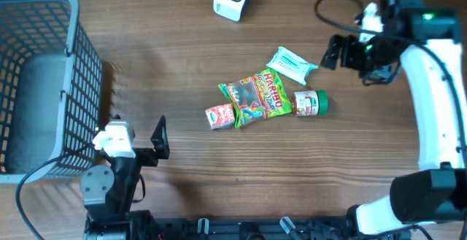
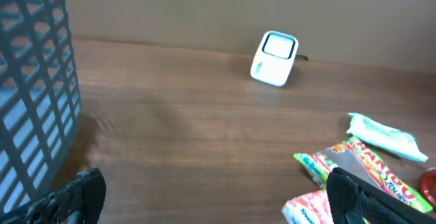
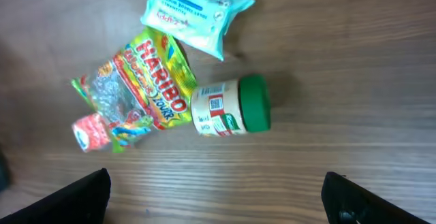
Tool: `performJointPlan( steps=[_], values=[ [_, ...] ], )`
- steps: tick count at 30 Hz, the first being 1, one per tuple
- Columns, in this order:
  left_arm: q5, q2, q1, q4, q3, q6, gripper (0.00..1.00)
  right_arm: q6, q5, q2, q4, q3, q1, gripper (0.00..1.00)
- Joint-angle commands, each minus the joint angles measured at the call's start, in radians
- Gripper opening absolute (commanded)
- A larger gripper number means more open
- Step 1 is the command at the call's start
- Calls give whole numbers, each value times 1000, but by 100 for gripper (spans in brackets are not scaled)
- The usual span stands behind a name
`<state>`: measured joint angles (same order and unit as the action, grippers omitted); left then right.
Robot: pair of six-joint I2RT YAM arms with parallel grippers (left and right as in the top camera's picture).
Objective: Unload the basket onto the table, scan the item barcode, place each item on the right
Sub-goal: 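Reach the right gripper to the green-lidded jar and grasp it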
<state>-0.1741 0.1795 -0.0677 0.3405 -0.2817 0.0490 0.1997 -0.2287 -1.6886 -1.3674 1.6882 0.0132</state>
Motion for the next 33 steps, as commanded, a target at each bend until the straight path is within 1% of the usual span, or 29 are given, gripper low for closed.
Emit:
performJointPlan(
  steps=[1, 4, 6, 8, 11, 12, 16, 19, 22, 25, 27, 33],
  values=[
    [-12, -3, -6, 39, 3, 19, 100, -13, 27, -8, 56, -153, 40, 100],
    [-12, -3, -6, 55, 3, 19, 100, -14, 26, -8, 138, -296, 76, 100],
    [-12, -3, -6, 58, 3, 19, 100, -13, 38, -8, 196, -336, 100, 100],
    [-12, -3, -6, 69, 3, 19, 100, -3, 67, -8, 243, -354, 123, 100],
    [-12, -3, -6, 99, 3, 19, 100, 66, 214, -14, 318, -358, 175, 100],
    [-12, -3, -6, 103, 3, 19, 100, 66, 235, -17, 332, -358, 188, 100],
    [-12, -3, -6, 103, 3, 19, 100, 74, 259, -53, 355, -358, 231, 100],
    [-12, -3, -6, 103, 3, 19, 100, 146, 262, -88, 359, -358, 237, 100],
    [-12, -3, -6, 111, 3, 19, 100, 131, 267, -102, 359, -358, 237, 100],
    [-12, -3, -6, 159, 3, 19, 100, 114, 310, -122, 325, -358, 237, 100],
    [-12, -3, -6, 227, 3, 19, 100, 89, 310, -158, 312, -358, 237, 100],
    [-12, -3, -6, 420, 3, 19, 100, 87, 272, -255, 288, -358, 237, 100]
  ],
)
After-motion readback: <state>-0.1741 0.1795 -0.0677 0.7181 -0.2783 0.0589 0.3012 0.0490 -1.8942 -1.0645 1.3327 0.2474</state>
